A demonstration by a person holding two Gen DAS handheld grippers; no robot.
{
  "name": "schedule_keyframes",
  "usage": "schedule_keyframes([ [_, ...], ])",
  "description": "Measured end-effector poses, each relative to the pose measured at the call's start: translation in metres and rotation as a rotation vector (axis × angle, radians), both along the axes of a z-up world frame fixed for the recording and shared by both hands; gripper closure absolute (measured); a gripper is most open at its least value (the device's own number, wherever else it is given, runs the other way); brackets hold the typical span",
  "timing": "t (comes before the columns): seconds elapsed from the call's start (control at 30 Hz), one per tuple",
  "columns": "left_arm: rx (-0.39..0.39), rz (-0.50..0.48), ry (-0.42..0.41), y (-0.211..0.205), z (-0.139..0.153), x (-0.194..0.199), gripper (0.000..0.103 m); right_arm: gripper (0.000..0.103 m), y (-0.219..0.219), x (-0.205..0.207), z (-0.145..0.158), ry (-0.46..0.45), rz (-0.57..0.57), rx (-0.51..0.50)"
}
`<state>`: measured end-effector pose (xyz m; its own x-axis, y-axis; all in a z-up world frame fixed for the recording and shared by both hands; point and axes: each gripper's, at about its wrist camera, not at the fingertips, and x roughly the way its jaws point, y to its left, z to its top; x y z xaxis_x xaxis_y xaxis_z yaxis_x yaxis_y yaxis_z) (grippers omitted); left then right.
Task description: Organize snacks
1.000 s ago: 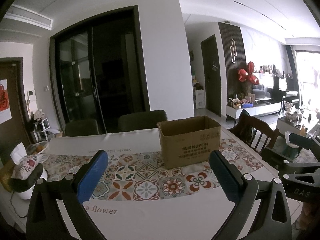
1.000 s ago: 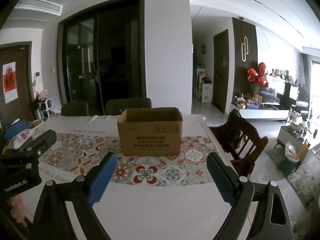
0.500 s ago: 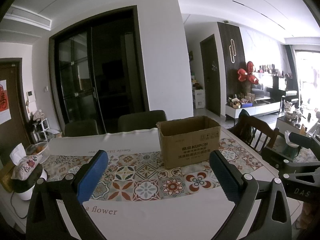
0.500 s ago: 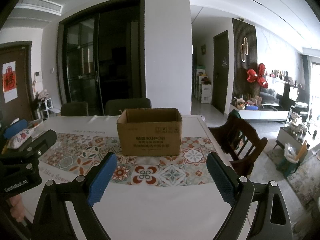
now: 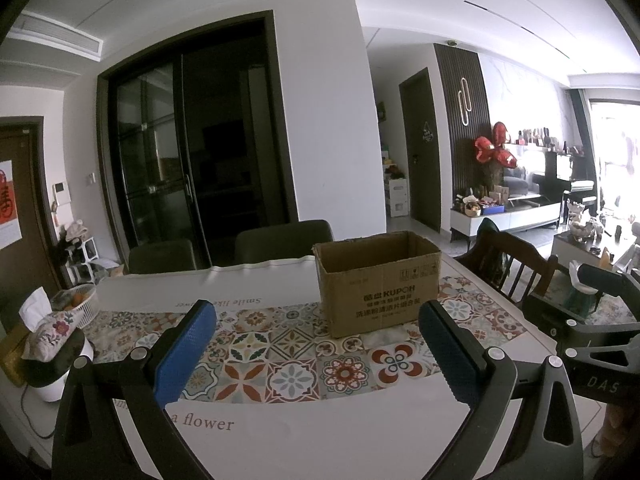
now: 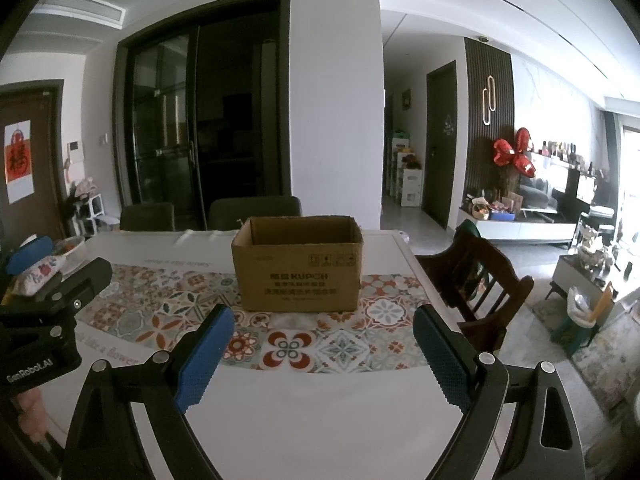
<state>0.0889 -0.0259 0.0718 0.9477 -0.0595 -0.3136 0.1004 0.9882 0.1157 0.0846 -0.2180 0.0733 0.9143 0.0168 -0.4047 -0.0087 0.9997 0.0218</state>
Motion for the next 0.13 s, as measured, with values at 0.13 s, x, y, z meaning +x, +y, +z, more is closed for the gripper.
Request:
schedule_keyframes([
  [0.13,-0.001,0.002,0.002,-0.0003,-0.0006,0.0001,0.0,0.011,-0.0016,0.0,0.0012,0.001,-0.002,-0.002],
])
